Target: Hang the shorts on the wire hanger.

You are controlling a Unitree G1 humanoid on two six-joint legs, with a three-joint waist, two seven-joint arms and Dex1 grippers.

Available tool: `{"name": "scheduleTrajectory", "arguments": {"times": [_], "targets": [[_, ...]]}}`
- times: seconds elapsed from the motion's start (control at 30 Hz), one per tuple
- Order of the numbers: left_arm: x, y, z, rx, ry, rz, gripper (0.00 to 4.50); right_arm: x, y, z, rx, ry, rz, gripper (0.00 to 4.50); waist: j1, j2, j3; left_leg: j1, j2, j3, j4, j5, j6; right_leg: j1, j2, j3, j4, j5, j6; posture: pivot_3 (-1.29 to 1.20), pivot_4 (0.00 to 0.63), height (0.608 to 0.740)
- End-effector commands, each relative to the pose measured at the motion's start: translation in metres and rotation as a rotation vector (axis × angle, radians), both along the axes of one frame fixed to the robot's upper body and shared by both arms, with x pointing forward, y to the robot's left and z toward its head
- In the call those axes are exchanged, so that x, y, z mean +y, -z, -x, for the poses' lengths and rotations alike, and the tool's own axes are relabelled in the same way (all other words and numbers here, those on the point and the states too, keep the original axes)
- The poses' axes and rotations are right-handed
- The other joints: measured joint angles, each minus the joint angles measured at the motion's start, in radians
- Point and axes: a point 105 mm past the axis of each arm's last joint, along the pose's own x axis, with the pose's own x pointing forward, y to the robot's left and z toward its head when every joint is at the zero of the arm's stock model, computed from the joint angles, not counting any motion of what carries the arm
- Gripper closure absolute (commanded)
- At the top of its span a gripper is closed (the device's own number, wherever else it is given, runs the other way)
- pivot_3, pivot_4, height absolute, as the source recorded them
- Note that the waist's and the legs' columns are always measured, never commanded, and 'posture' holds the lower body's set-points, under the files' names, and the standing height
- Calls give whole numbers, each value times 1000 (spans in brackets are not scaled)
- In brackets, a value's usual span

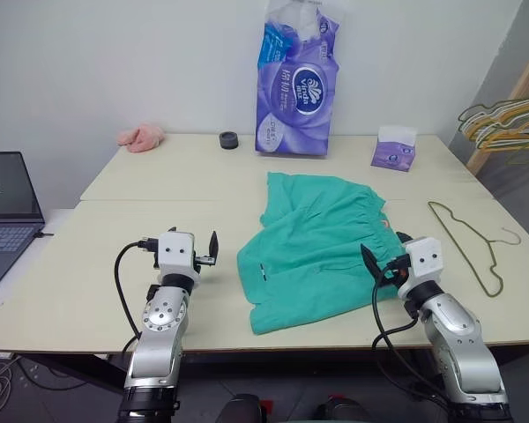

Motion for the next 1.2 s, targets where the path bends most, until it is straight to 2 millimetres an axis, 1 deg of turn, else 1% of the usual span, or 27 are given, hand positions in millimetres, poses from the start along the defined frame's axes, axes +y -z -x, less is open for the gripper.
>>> {"name": "scheduleTrajectory", "arguments": {"times": [0.03,0.83,1.0,1.07,1.13,1.2], "targets": [[-1,-23,-2,-85,3,-3,13,2,-13,-3,-59,-10,3,0,0,0,0,0,0,0,0,0,0,0,0,0,0,0,0,138,13,740],[4,-24,-1,-79,12,-12,13,6,-13,-6,-70,-13,-11,0,0,0,0,0,0,0,-1,0,0,0,0,0,0,0,0,147,7,740],[4,-22,-1,-61,20,-16,13,6,-13,-7,-75,-9,-14,0,0,0,0,0,0,0,-1,0,0,0,0,0,0,0,0,137,7,740],[-1,-22,-1,-58,70,12,13,6,-14,-6,-81,-9,-10,0,0,0,0,0,0,0,-1,0,0,0,0,0,0,0,0,130,8,740],[-17,-30,5,-92,208,66,13,6,-17,-5,-91,-18,0,0,-1,1,1,0,0,0,-1,0,0,0,0,0,0,0,0,115,12,740],[-33,-33,13,-93,345,50,13,11,-22,-1,-97,-71,19,0,-3,2,3,0,1,1,-1,0,0,-1,0,0,-1,-1,-1,105,15,740]]}}
